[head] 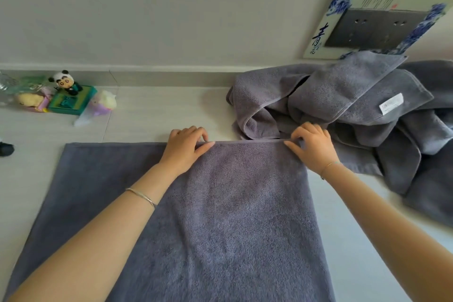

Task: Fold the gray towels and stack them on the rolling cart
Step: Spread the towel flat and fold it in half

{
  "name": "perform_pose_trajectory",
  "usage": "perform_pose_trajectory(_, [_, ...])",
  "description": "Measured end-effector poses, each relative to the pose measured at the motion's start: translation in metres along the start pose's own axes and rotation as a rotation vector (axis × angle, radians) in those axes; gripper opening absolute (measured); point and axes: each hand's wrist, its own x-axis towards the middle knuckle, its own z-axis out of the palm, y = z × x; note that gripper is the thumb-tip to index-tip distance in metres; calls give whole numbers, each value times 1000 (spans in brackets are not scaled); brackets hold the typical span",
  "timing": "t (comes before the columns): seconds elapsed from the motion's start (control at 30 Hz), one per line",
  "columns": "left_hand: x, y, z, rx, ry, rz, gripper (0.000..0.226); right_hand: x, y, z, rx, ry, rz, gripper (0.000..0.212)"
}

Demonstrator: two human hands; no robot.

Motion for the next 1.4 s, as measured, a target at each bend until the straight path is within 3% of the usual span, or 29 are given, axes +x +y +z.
perform_pose_trajectory(0.13, [-9,-20,12,108,135,-32,26,-1,4,5,-99,-78,-11,27])
perform_pose_trajectory(0.33, [-17,-19,18,159,272,-72,24,9,1,-1,23,-165,11,24])
perform_pose_trajectory(0.4, [-21,-11,17,147,299,-99,29,6,-4,-7,155,-80,85,19])
perform_pose_trajectory(0.5, [-41,23,12,79,340,-21,34,-16,-29,-12,212,178,157,17])
perform_pose_trajectory(0.6, [-92,44,20,79,281,3,42,-65,-95,8,274,178,93,28])
perform_pose_trajectory(0.77, [-136,30,50,223,24,-220,61,-116,-182,67,198,-3,-45,46])
perform_pose_trajectory(1.0, [-129,26,50,265,-32,-259,65,-114,-116,58,48,-40,121,56])
perform_pose_trajectory(1.23, [-143,0,38,256,-9,-399,75,-137,-24,35,89,-99,364,72])
perform_pose_trajectory(1.33, [-156,18,39,221,-9,-454,76,-149,-34,27,91,-35,350,70])
perform_pose_trajectory(1.4, [-172,51,50,215,-9,-313,72,-162,-65,27,122,18,269,62])
